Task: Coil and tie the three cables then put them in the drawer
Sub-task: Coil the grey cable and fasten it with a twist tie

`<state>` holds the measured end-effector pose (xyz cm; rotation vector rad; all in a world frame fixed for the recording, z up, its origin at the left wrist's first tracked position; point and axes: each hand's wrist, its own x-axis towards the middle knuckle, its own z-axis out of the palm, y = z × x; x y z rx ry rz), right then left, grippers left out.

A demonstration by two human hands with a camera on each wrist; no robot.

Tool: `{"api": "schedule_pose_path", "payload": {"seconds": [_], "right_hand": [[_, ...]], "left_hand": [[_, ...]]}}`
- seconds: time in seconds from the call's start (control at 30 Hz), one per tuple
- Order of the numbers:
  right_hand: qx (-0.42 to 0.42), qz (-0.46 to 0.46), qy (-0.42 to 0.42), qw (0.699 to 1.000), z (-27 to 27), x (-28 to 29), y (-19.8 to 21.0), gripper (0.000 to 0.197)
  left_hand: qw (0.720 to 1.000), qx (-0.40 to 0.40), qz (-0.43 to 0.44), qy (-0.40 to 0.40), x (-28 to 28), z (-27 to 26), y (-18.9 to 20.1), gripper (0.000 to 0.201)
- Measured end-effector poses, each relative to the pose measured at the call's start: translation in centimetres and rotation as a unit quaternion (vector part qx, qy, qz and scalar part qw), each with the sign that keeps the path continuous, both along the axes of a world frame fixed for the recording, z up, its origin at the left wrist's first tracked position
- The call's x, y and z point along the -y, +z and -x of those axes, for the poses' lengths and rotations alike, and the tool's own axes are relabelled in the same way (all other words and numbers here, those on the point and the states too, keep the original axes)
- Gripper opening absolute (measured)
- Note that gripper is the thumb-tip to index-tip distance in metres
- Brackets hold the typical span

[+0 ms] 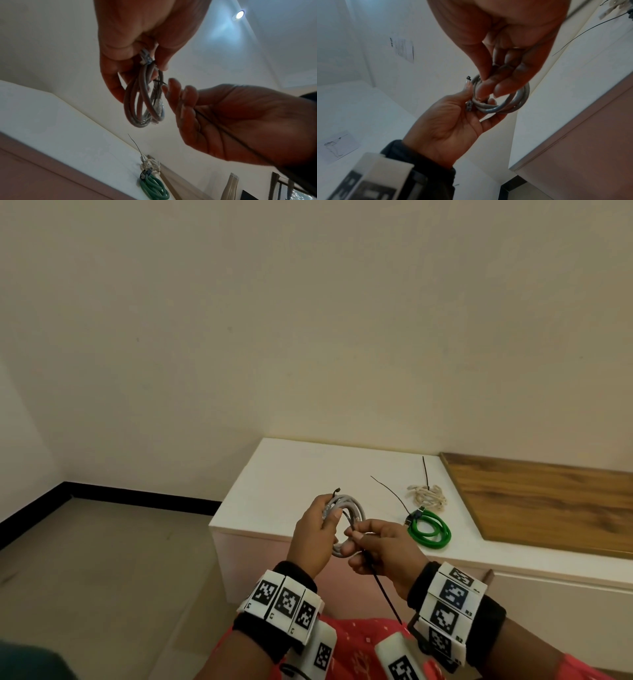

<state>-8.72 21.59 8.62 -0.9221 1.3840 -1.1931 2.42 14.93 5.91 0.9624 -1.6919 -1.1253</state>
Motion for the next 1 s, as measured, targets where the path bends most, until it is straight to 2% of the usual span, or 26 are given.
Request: {"api": "schedule_pose_path", "payload": {"seconds": [0.13,0.3,0.4,0.47,0.53,0.6,0.67,0.73,0.8,0.87,1.0], "right_hand": [[0.010,0.039,0.017,0.999,0.0,0.0,-0.1,0.010],[-0.059,0.076,0.110,0.989,0.1,-0.2,0.3,0.029],[-0.111,0.121,0.118,0.979,0.3,-0.6,0.5,0.026],[-0.175,0.159,0.103,0.966,0.5,-1.0,0.7,0.020],[-0.269,0.211,0.081,0.936,1.0,-1.5,0.9,0.018],[-0.303,0.255,0.077,0.915,1.4,-2.0,1.3,0.007],[-0.277,0.269,0.077,0.919,1.8,-2.2,1.4,0.014],[-0.213,0.248,0.067,0.943,2.1,-2.0,1.6,0.001],[-0.152,0.219,0.040,0.963,2.4,-1.7,1.7,0.013],[-0.104,0.180,0.017,0.978,2.6,-1.6,1.8,0.012],[-0.082,0.116,-0.009,0.990,2.9,-1.6,1.6,0.016]], "left_hand": [[0.999,-0.009,-0.024,0.020,0.3,-0.4,-0.3,0.022],[0.998,-0.009,-0.041,0.041,1.1,-1.1,-0.3,0.020],[0.997,-0.015,-0.060,0.035,1.2,-1.3,-0.4,0.015],[0.997,-0.018,-0.075,0.025,1.2,-1.3,-0.4,0.014],[0.996,-0.019,-0.085,0.011,1.0,-1.2,-0.4,0.015],[0.995,-0.022,-0.094,-0.005,0.7,-0.9,-0.3,0.017],[0.995,-0.022,-0.099,-0.024,0.3,-0.5,-0.1,0.016],[0.994,-0.019,-0.100,-0.041,-0.1,0.0,0.1,0.015],[0.993,-0.016,-0.101,-0.054,-0.5,0.5,0.3,0.017],[0.993,-0.012,-0.098,-0.065,-0.9,0.8,0.5,0.016],[0.992,-0.005,-0.098,-0.076,-1.3,0.9,0.8,0.016]]}}
